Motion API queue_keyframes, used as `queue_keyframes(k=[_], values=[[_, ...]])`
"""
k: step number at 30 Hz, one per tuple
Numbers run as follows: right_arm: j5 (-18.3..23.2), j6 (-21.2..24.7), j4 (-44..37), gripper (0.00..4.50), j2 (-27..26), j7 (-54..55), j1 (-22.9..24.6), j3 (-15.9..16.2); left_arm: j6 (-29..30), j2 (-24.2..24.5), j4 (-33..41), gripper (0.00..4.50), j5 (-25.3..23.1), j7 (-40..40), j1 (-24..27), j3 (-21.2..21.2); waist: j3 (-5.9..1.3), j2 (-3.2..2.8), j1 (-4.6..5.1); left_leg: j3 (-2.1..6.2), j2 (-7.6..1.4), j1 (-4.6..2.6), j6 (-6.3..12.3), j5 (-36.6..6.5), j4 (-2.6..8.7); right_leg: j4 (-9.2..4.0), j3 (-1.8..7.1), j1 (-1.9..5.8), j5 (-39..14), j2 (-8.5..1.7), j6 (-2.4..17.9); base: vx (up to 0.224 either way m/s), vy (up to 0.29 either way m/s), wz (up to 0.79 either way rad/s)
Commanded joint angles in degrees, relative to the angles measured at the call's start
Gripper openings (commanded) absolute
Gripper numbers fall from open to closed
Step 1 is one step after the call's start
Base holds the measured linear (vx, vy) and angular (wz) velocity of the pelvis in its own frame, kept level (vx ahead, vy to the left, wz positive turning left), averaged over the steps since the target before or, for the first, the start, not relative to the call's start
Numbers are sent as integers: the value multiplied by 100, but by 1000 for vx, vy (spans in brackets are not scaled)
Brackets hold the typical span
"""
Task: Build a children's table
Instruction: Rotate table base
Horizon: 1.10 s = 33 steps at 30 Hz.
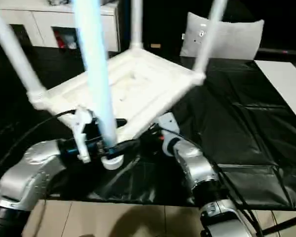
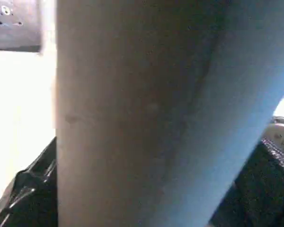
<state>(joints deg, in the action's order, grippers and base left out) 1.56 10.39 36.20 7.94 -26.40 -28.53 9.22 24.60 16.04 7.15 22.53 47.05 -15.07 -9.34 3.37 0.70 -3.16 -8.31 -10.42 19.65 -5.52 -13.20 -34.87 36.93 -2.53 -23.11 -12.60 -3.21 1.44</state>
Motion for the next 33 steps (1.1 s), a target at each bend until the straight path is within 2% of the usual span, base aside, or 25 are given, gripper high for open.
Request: queue_keyframes(k=[1, 12, 15, 19, 25, 28, 30, 33], values=[[37, -254, -107, 450, -226, -237, -145, 305, 48, -214, 251, 445, 25, 118, -120, -608, -350, 2, -56, -23, -171, 97, 243, -138, 408, -408, 282, 411, 24, -408, 1309, 0, 0, 0], [-59, -425, 11, 450, -249, -354, -102, 231, -71, -796, 77, 445, -157, -98, -433, -892, -341, -19, -41, -20, -175, 95, 248, -256, 403, -438, 281, 409, -128, -404, 1338, 0, 0, 0], [-74, -462, -55, 450, -212, -317, -55, 193, -85, -916, 107, 445, -165, -113, -489, -1007, -336, -16, -40, -17, -180, 90, 244, -394, 409, -465, 284, 406, -357, -413, 1295, 0, 0, 0], [-177, -347, -163, 450, -51, -120, 55, 93, 37, -761, 342, 445, -131, -39, -366, -999, -332, -14, -39, -15, -182, 87, 230, -447, 413, -475, 284, 396, -477, -411, 1257, 0, 0, 0], [-240, -263, -295, 450, 360, -19, 229, -243, 238, -304, 691, 445, -109, 263, -129, -835, -357, -3, -39, -19, -176, 95, 311, -167, 392, -422, 278, 405, -34, -394, 1306, 0, 0, 0], [-224, -268, -238, 450, 494, 1, 205, -334, 386, -129, 935, 445, 63, 427, -63, -872, -366, -8, -77, -35, -175, 83, 372, 1, 382, -391, 272, 395, 248, -381, 1413, 0, 0, 0], [-236, -278, -154, 450, 496, 37, 131, -354, 456, -122, 1085, 445, 173, 501, -71, -937, -365, -5, -83, -43, -183, 71, 382, -10, 381, -392, 270, 386, 278, -377, 1439, 0, 0, 0], [-241, -306, -66, 450, 347, 66, 12, -298, 469, -343, 1052, 445, 205, 385, -193, -1010, -346, 2, -63, -41, -176, 97, 340, -193, 398, -423, 270, 407, 40, -394, 1417, 0, 0, 0]])
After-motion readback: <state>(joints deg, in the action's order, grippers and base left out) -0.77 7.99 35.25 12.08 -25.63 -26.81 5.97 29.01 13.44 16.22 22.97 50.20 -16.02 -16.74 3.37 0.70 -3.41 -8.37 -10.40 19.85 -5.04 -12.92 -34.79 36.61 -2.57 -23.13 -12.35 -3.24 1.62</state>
